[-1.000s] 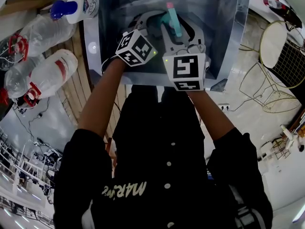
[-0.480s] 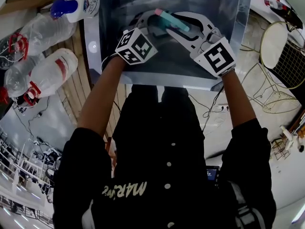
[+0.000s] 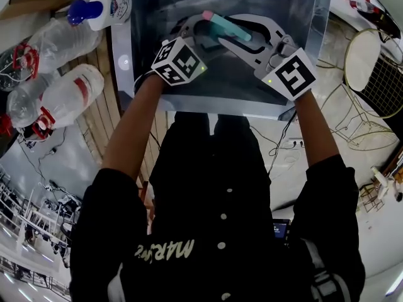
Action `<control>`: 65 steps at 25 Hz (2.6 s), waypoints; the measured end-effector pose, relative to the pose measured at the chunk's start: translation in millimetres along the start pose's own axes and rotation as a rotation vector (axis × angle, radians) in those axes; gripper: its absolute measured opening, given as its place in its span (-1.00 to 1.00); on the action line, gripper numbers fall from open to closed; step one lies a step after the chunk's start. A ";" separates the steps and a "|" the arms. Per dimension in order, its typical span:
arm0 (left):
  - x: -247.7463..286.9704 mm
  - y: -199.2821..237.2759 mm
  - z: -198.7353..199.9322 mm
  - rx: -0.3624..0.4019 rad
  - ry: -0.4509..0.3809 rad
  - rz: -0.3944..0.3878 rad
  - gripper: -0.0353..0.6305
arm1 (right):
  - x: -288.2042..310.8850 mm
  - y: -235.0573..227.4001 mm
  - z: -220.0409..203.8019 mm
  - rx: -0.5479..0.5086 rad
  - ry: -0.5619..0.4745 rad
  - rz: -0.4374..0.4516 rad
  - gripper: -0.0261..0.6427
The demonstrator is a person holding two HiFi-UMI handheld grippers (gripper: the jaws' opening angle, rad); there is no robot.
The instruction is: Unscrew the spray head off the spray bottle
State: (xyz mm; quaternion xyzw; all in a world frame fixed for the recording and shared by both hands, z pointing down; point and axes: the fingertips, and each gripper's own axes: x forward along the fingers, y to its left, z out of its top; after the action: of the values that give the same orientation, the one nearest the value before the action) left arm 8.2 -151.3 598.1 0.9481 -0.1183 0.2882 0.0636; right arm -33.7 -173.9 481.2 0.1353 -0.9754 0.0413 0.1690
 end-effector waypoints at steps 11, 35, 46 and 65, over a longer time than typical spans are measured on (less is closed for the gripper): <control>1.1 -3.8 5.1 -0.005 0.022 0.018 0.19 | -40.9 -4.5 76.4 0.100 -0.192 -0.077 -0.44; -48.2 0.5 22.8 -0.041 0.036 0.110 0.23 | -133.2 -21.2 139.4 0.115 -0.323 -0.292 -0.43; -207.7 -5.5 143.5 -0.075 -0.201 0.546 -0.82 | -203.0 -11.4 138.3 0.076 -0.214 -0.512 -0.43; -323.0 -17.8 210.1 -0.244 -0.319 0.825 -0.82 | -301.3 8.7 170.2 0.133 -0.292 -0.818 -0.43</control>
State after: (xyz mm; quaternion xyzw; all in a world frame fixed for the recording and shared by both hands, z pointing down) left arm -135.8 -113.2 242.3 0.8399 -0.5273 0.1236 0.0358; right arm 182.7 -111.8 218.4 0.5254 -0.8505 0.0141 0.0227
